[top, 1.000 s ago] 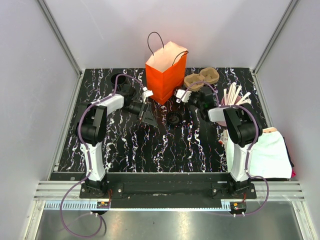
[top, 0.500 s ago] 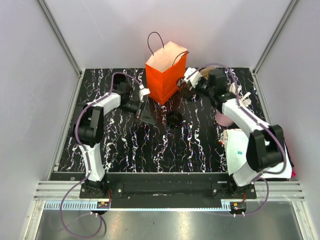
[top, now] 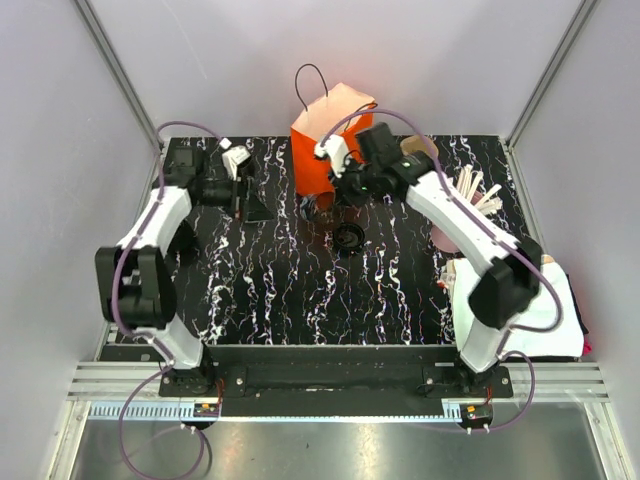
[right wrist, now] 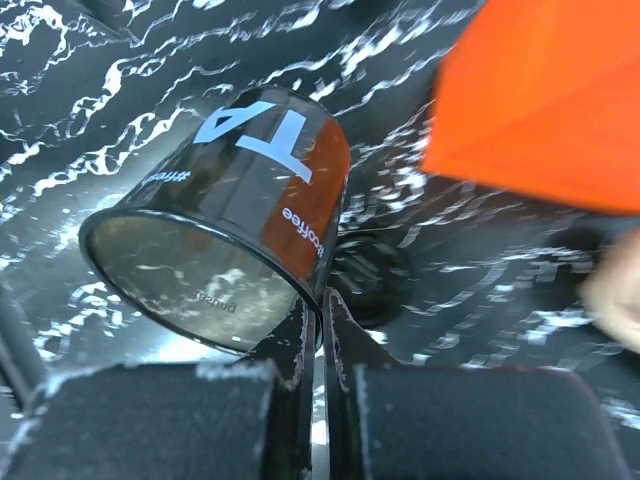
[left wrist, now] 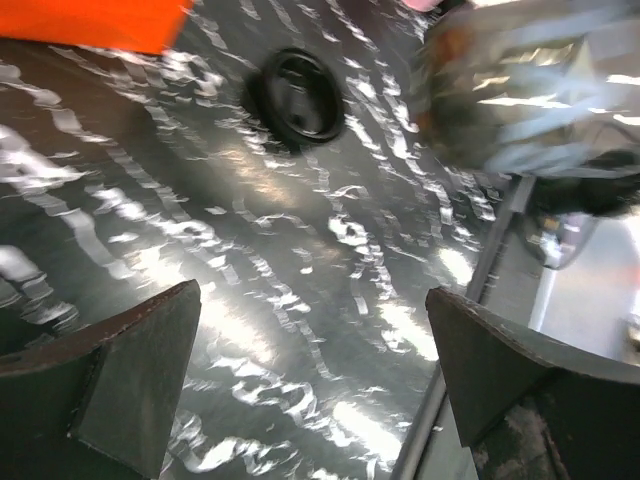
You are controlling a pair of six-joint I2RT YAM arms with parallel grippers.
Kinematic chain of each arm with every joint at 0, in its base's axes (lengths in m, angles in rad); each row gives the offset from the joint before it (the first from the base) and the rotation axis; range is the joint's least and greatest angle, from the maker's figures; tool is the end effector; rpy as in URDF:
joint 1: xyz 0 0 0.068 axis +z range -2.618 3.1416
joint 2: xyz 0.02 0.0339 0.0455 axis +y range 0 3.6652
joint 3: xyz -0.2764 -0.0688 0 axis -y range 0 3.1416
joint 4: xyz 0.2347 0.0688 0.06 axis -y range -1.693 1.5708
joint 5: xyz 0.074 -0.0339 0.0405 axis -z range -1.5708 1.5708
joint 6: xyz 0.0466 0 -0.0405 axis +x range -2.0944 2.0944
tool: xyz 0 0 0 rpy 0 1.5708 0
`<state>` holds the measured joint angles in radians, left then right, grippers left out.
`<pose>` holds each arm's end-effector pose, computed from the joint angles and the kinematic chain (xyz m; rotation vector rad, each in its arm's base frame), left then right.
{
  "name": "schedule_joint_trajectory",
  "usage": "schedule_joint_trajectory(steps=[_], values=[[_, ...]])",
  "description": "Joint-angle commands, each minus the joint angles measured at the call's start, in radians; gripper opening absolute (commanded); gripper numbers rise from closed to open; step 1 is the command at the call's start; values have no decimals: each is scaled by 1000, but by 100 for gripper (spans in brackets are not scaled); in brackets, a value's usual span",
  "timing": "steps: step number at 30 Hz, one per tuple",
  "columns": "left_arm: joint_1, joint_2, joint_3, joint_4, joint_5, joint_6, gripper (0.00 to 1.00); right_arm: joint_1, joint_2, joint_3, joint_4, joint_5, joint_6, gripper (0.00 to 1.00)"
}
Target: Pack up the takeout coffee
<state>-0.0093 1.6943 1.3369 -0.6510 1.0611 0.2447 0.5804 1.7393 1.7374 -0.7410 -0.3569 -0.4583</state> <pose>0.3461 -0.0439 0.2801 0.6500 2.1403 -1.2100 0.3154 0.2263 0.3659 -1.2970 1.9022 0.4747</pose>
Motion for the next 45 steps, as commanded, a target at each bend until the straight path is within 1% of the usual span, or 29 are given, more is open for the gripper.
schedule_joint_trajectory(steps=[1,3,4,6,9,12,15,20,23,27,39,42,44,45], values=[[38,-149,-44,25,-102,57,99,45,173,157,-230,15,145,0],[69,-197,-83,42,-113,56,99,68,236,236,-311,33,168,0],[78,-209,-96,63,-122,48,99,84,299,263,-340,32,190,0],[114,-251,-140,89,-142,39,99,101,357,333,-415,18,204,0],[150,-298,-195,131,-168,38,99,125,446,382,-484,0,227,0],[164,-338,-231,163,-222,38,99,140,486,425,-543,-13,239,0],[167,-378,-283,201,-234,33,99,162,512,455,-581,25,242,0],[167,-409,-320,224,-245,21,99,191,514,456,-575,90,260,1],[167,-415,-334,237,-245,12,99,208,513,455,-574,96,265,3],[167,-415,-337,235,-239,5,99,211,540,468,-574,125,256,3],[167,-407,-343,238,-230,-4,99,216,566,478,-569,136,260,11],[167,-407,-347,241,-228,-4,99,222,562,484,-569,139,259,15],[167,-407,-349,243,-225,-4,99,226,551,491,-571,136,259,23],[167,-406,-351,244,-224,-4,99,225,548,494,-569,136,257,25]])
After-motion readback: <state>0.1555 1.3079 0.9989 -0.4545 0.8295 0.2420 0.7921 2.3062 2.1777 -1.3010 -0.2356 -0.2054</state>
